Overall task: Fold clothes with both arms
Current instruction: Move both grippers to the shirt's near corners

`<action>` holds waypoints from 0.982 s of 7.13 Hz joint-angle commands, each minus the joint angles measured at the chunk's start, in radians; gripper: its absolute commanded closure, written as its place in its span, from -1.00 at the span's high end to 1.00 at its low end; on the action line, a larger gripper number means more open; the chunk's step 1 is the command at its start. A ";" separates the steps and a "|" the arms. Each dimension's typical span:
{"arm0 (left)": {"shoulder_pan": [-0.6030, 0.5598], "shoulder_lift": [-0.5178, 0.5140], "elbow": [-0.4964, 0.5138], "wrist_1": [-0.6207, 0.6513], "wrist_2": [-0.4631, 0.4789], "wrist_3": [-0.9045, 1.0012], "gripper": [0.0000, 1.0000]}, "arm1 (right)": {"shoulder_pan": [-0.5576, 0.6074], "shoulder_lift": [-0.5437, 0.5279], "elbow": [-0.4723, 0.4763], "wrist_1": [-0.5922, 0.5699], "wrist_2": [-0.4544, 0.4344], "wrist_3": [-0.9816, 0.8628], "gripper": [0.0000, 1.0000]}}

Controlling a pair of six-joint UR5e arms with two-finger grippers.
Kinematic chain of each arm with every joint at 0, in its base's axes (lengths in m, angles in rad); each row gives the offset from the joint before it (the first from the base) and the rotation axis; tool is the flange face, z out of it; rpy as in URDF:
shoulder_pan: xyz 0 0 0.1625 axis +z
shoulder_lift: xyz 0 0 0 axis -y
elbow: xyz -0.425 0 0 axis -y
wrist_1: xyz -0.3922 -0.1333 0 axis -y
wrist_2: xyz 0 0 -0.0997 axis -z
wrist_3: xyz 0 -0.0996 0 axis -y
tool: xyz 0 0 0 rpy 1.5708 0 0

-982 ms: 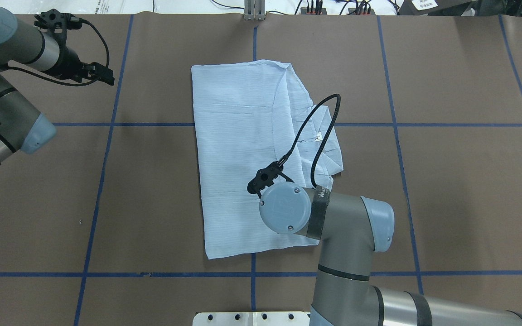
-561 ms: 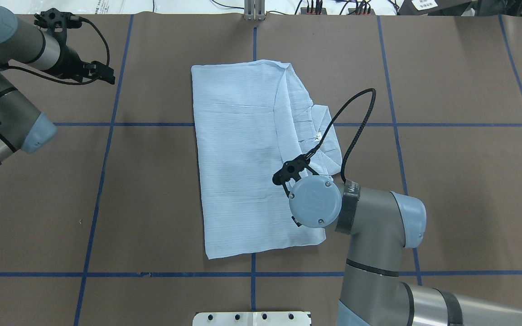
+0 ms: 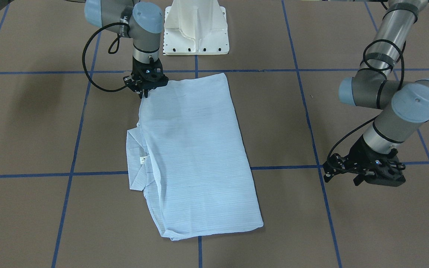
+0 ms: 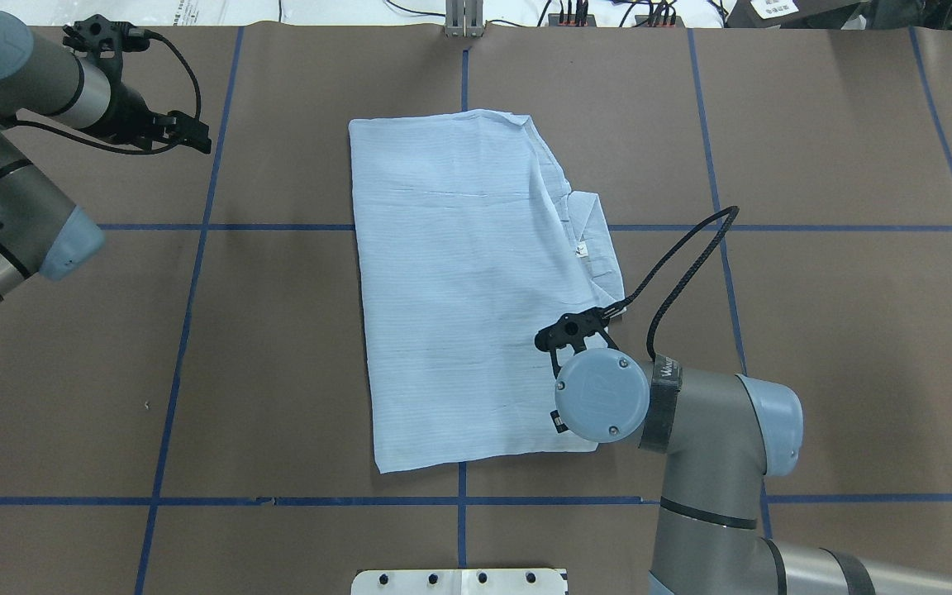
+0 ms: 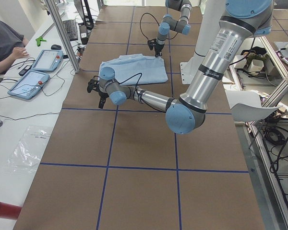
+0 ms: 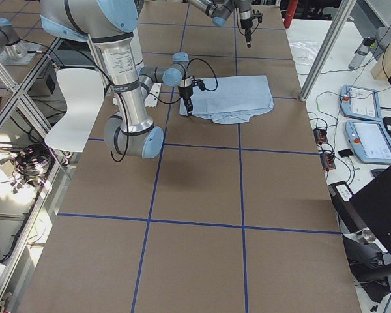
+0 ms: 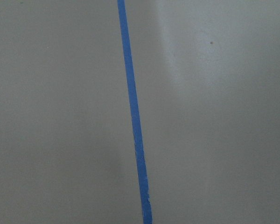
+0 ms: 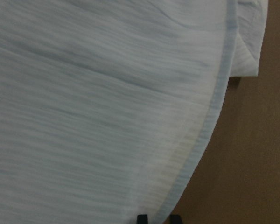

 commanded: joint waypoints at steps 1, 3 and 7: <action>0.000 0.000 -0.001 0.002 0.000 0.000 1.00 | -0.003 -0.017 0.034 0.003 0.005 0.029 0.99; 0.000 0.000 -0.011 0.000 -0.002 -0.008 1.00 | 0.083 0.001 0.046 0.027 0.059 0.024 0.99; 0.307 0.055 -0.327 0.014 0.021 -0.404 1.00 | 0.261 -0.081 0.046 0.278 0.227 0.032 0.99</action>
